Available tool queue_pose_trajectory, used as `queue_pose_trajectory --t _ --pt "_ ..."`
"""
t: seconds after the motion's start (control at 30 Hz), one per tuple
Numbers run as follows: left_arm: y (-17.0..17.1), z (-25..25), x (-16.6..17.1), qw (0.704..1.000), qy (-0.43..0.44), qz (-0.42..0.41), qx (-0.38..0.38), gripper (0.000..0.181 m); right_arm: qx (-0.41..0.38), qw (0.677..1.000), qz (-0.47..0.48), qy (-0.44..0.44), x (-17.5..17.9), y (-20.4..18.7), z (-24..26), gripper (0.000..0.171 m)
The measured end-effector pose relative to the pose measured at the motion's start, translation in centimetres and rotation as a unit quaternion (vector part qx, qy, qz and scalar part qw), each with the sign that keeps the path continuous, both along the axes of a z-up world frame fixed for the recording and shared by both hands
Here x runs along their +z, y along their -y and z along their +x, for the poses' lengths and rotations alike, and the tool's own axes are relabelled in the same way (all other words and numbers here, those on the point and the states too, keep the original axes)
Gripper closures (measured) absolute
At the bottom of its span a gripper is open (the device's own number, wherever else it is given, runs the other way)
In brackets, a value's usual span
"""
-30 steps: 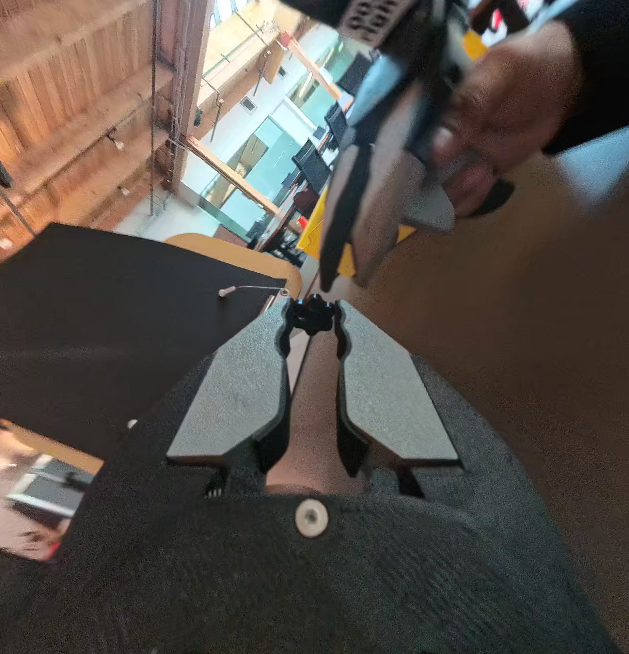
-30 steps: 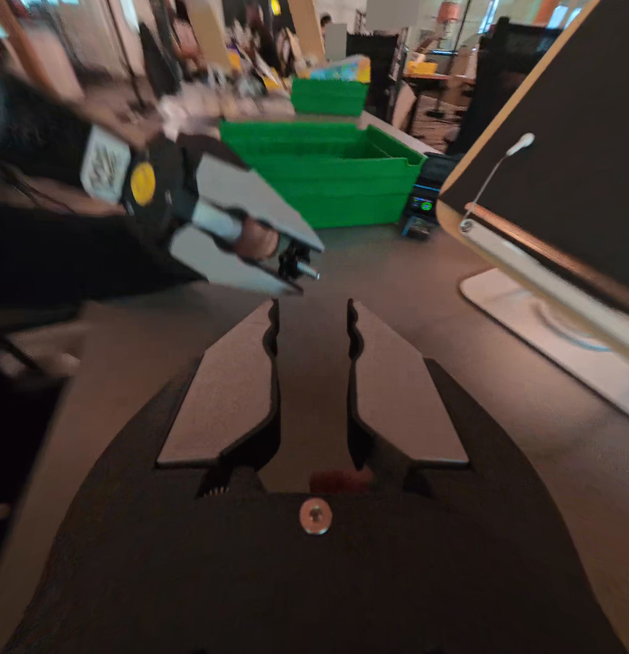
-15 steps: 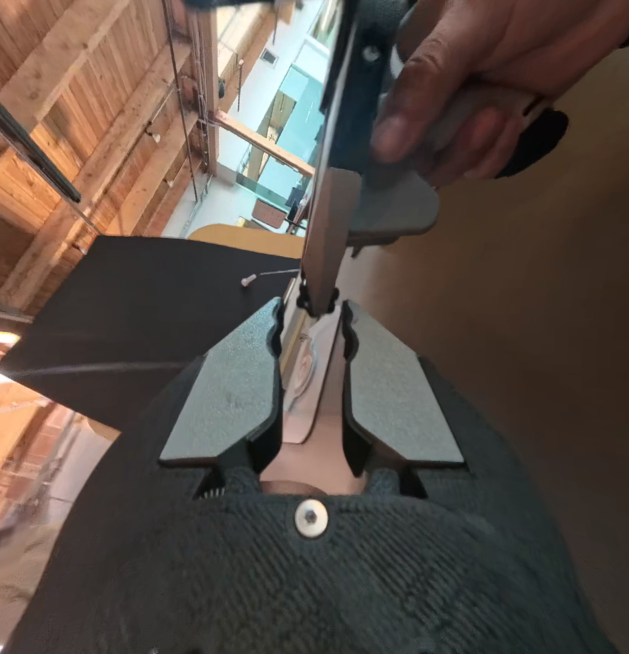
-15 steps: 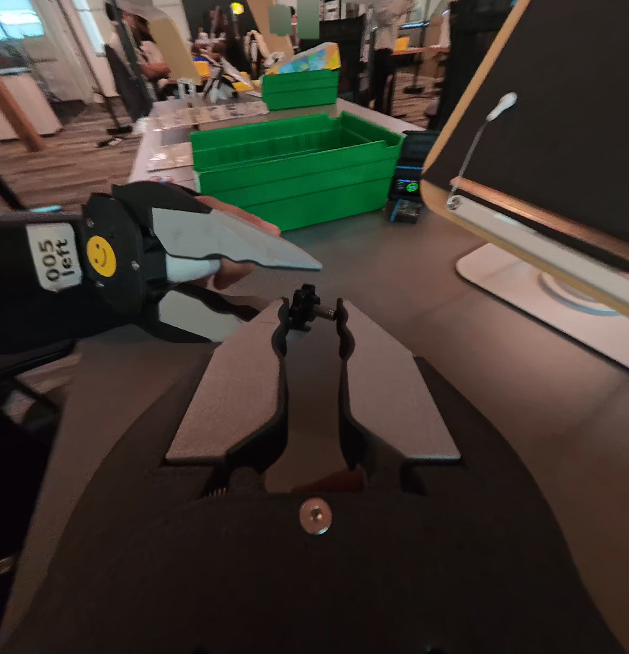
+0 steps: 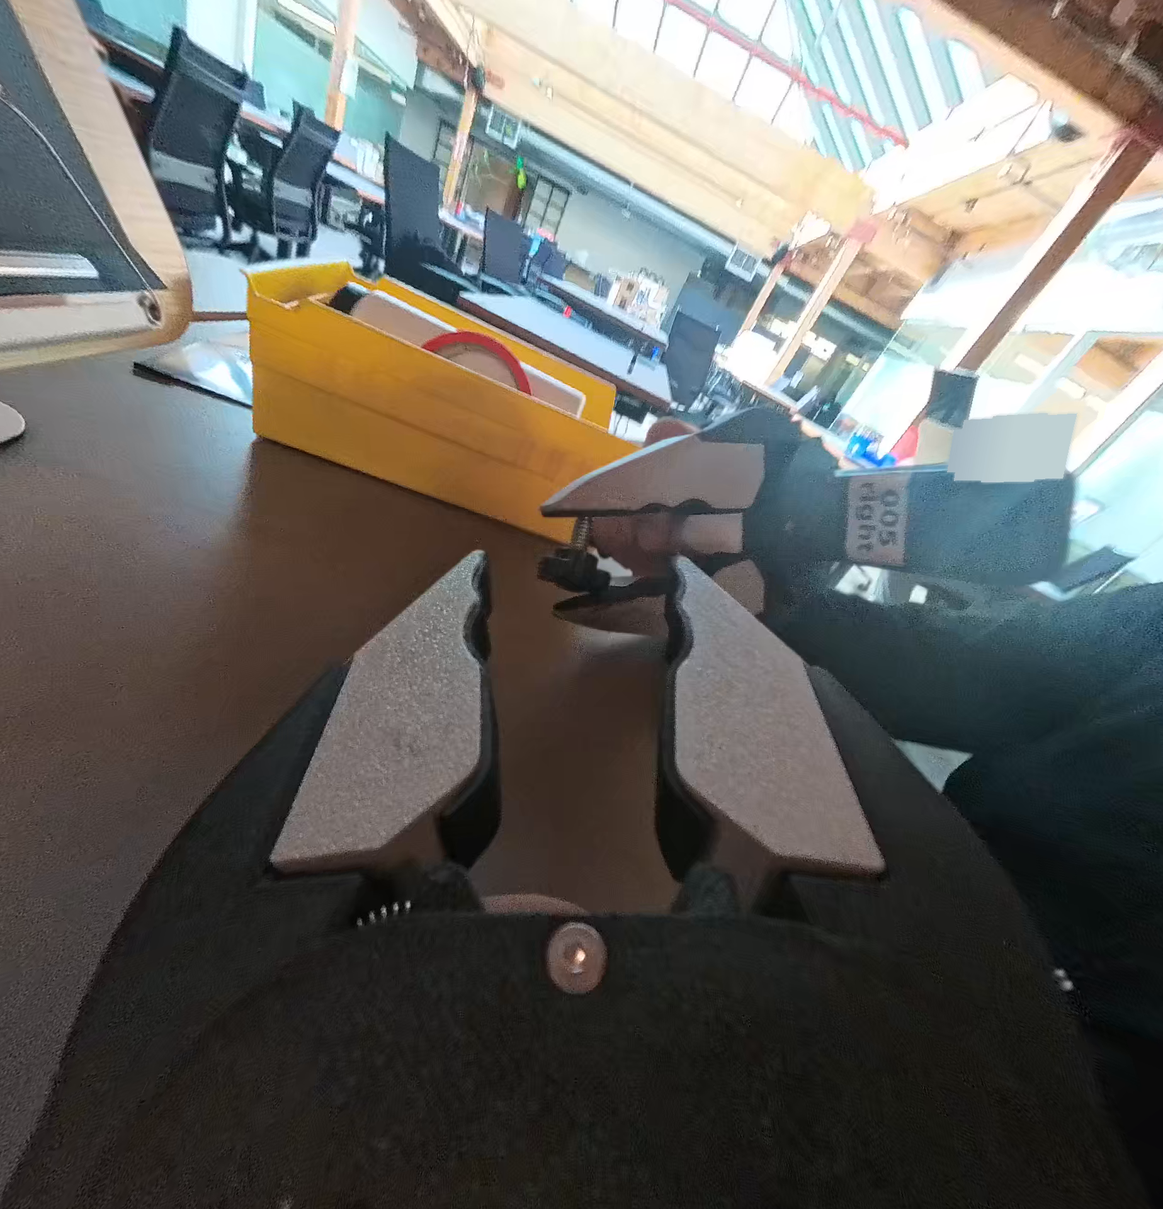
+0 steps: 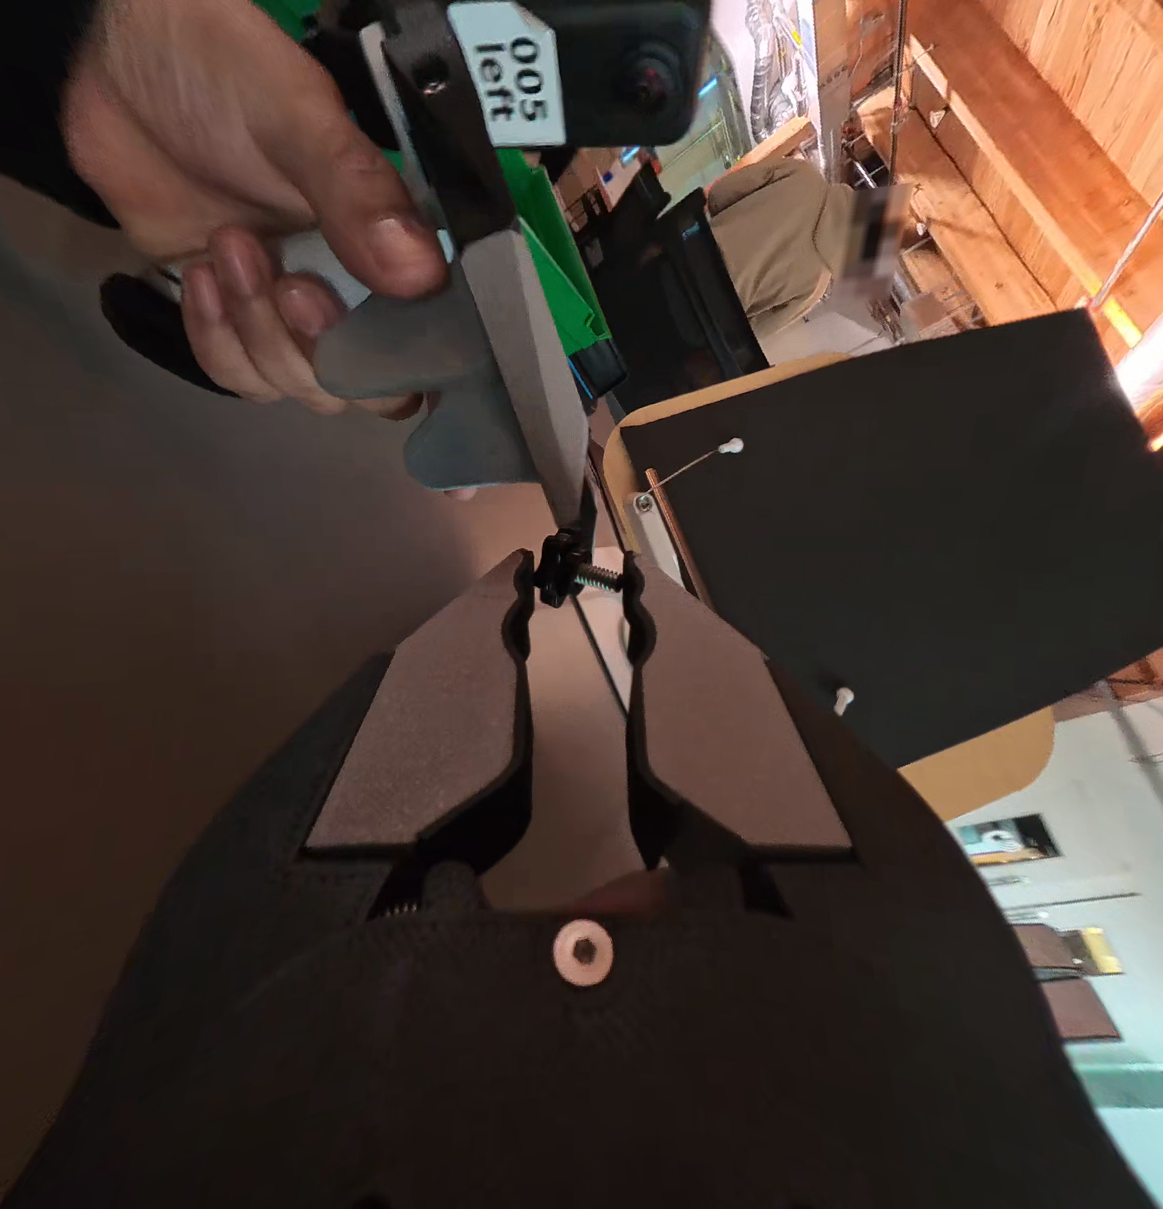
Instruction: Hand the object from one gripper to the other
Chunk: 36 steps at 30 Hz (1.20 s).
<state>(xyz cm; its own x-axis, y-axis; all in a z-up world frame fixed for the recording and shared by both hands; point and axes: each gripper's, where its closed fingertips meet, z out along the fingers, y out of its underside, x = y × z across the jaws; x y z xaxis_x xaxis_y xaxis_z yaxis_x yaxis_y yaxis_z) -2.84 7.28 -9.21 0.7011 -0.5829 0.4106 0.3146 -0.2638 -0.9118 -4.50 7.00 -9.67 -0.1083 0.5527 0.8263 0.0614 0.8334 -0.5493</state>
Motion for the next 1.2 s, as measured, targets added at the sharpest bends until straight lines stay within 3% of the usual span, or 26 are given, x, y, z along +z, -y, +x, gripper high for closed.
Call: queue_pose_trajectory --t 0.07,0.13,0.3,0.37,0.47,0.53,0.6,0.67,0.8,0.87,1.0,1.1,1.2 --pt "-0.2 0.8 -0.6 1.0 -0.027 -0.005 -0.004 0.136 0.001 1.0 0.028 -0.001 -0.4 0.6 -0.1 0.148" --pt "-0.3 1.2 -1.0 0.999 -0.051 0.001 0.0 0.16 0.008 0.999 0.045 -0.007 -0.4 1.3 0.0 0.149" --pt "-0.7 0.1 -2.0 0.988 -0.148 0.01 0.042 0.16 0.001 0.999 0.034 0.012 -1.2 0.6 -0.2 0.145" --pt "-1.1 -1.5 -2.0 0.964 -0.239 0.041 0.106 0.161 0.011 1.0 -0.005 0.018 -1.5 0.3 -0.1 0.14" --pt "-0.9 -2.4 -0.1 0.897 -0.376 0.146 0.182 0.161 0.046 0.986 -0.149 0.056 -1.3 -0.1 0.2 0.142" --pt "-0.2 -1.7 1.2 0.848 -0.443 0.214 0.199 0.16 0.094 0.95 -0.284 0.085 -0.4 0.2 0.8 0.141" --pt "0.7 -0.2 1.9 0.803 -0.491 0.279 0.192 0.16 0.157 0.891 -0.411 0.113 1.0 0.7 1.6 0.141" --pt "1.2 1.1 2.2 0.784 -0.503 0.319 0.178 0.161 0.212 0.824 -0.506 0.141 2.2 1.1 2.4 0.138" --pt "1.7 2.8 2.4 0.782 -0.486 0.36 0.15 0.16 0.277 0.745 -0.573 0.199 2.4 2.6 3.4 0.13" --pt "1.8 3.1 2.5 0.78 -0.485 0.368 0.148 0.16 0.293 0.727 -0.582 0.217 2.3 3.5 3.6 0.131" --pt "1.8 3.5 2.3 0.78 -0.485 0.371 0.139 0.16 0.32 0.702 -0.592 0.232 2.6 4.6 3.8 0.149" --pt "1.3 2.9 1.8 0.803 -0.473 0.331 0.15 0.161 0.302 0.721 -0.581 0.227 2.2 4.2 3.3 0.149" --pt "0.9 2.0 1.1 0.847 -0.433 0.277 0.136 0.15 0.234 0.794 -0.53 0.184 1.5 2.2 2.2 0.149"
